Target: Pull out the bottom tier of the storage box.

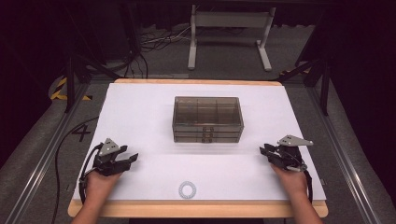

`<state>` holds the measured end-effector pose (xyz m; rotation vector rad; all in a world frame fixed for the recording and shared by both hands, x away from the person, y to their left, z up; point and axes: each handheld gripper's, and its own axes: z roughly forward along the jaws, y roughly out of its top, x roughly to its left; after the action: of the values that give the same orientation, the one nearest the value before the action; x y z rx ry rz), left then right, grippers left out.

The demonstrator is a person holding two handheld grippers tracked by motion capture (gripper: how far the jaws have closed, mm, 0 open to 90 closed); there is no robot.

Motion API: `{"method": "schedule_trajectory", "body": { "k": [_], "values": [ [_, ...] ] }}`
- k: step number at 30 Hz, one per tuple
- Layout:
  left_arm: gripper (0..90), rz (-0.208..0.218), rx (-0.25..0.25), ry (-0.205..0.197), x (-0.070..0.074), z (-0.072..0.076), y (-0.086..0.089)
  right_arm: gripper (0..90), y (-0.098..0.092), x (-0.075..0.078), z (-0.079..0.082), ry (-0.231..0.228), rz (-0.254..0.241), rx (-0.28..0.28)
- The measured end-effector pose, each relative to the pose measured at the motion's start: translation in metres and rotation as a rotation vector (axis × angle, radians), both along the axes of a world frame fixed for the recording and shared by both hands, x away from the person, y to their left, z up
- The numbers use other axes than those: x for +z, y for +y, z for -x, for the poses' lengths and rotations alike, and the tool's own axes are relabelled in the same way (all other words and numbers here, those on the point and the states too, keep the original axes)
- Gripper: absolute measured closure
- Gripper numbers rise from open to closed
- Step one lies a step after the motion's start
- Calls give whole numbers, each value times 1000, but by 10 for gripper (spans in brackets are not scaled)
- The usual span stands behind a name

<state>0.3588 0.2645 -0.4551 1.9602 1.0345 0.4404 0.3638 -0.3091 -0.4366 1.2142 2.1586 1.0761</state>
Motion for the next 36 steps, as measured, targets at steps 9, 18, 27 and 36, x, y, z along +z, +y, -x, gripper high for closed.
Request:
{"method": "schedule_trajectory", "body": {
  "k": [9,18,27,36],
  "values": [
    [391,10,5,-15,0,3,-4,694,7,7,8,-12,3,36],
    [389,-33,-5,-5,-2,2,-10,678,29,14,13,-36,39,99],
    [381,-37,-13,-12,-2,3,-10,679,55,22,20,-61,66,167],
    [377,-39,-19,-8,-2,3,-11,676,82,23,22,-68,96,240]
  ]
}}
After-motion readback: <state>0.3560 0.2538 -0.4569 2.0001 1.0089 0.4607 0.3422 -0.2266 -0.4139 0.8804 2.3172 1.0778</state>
